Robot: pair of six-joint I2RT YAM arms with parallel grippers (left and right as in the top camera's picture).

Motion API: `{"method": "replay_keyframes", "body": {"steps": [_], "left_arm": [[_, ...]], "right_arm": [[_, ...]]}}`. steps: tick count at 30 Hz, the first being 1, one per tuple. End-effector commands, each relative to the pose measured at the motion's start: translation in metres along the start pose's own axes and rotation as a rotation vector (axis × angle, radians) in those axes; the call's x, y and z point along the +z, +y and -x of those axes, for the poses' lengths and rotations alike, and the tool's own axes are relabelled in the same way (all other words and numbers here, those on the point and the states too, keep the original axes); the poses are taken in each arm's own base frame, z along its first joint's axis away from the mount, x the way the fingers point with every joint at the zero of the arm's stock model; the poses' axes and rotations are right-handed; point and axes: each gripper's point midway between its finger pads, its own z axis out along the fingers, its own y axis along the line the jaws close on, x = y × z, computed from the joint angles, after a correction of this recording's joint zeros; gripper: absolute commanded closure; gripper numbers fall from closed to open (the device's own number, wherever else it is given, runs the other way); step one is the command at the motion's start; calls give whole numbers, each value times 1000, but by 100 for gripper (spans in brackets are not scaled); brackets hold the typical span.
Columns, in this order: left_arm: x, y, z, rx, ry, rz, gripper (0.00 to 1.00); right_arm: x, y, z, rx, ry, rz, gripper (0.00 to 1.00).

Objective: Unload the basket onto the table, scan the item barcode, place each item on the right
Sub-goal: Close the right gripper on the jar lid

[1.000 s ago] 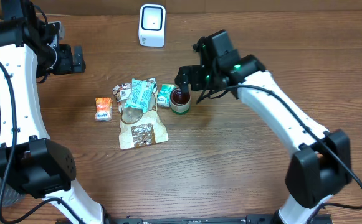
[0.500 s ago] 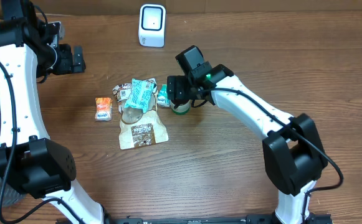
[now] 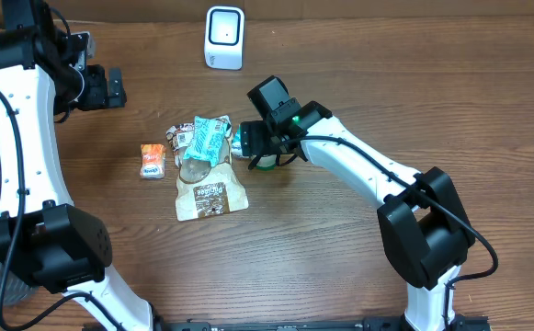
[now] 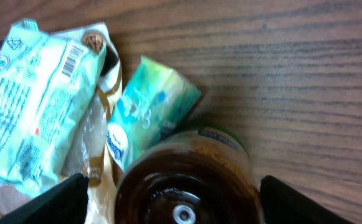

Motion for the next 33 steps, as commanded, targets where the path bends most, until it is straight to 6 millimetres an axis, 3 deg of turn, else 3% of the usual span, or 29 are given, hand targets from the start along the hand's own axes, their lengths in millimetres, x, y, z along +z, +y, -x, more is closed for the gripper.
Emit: {"method": "replay_keyframes", "body": {"steps": [1, 4, 10, 22, 28, 33], "left_arm": [[-5, -5, 0, 30, -12, -11, 0], [-5, -5, 0, 30, -12, -11, 0], [-5, -5, 0, 30, -12, -11, 0], [-5, -5, 0, 30, -12, -11, 0], [-5, -5, 0, 30, -12, -11, 0], [-5, -5, 0, 30, -12, -11, 0]], "right_arm": [[2, -3, 4, -16, -7, -25, 23], [1, -9, 3, -16, -4, -55, 30], [-2, -13, 4, -18, -4, -80, 32], [-29, -16, 14, 1, 25, -99, 42], [-45, 1, 16, -78, 64, 2, 46], [-60, 28, 13, -237, 122, 277, 48]]}}
